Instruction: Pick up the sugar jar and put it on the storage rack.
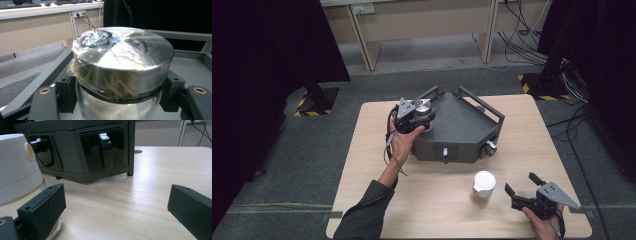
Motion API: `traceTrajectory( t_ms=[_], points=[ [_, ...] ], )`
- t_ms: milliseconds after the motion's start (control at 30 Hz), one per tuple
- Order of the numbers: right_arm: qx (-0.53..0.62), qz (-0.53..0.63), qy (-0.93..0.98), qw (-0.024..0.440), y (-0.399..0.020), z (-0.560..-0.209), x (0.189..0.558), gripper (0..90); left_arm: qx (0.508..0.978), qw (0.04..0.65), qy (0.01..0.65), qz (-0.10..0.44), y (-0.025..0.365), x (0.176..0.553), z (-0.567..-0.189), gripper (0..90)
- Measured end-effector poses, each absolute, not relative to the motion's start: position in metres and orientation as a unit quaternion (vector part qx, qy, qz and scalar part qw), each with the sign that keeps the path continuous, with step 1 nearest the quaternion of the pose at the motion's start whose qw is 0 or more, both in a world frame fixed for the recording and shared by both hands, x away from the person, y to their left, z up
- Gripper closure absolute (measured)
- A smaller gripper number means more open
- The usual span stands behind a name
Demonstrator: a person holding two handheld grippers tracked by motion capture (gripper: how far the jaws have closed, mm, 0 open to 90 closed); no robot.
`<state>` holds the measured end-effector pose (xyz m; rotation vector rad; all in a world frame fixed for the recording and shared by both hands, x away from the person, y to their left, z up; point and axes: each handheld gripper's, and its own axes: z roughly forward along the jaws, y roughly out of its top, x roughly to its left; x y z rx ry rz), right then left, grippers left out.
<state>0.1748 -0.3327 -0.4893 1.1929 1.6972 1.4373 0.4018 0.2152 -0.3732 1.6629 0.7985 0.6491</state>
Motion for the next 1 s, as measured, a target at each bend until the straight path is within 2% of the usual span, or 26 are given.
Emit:
traceTrajectory(
  t_ms=[333,500,600,1000],
  points=[
    [0.45,0.542,0.641,0.304,-0.3327,-0.4892,0.1747,1.9,0.697,0.568,0.336,0.282,0.2155,0.4019,-0.38,30.2],
    [0.45,0.541,0.641,0.305,-0.3327,-0.4893,0.1746,1.9,0.702,0.555,0.354,0.27,0.2137,0.4015,-0.3735,12.8],
    [0.45,0.541,0.641,0.305,-0.3326,-0.4893,0.1745,1.9,0.695,0.554,0.371,0.269,0.2135,0.4011,-0.3758,6.5],
    [0.45,0.542,0.642,0.302,-0.3332,-0.4893,0.1751,1.9,0.698,0.56,0.36,0.265,0.2133,0.3959,-0.3712,3.8]
  ],
)
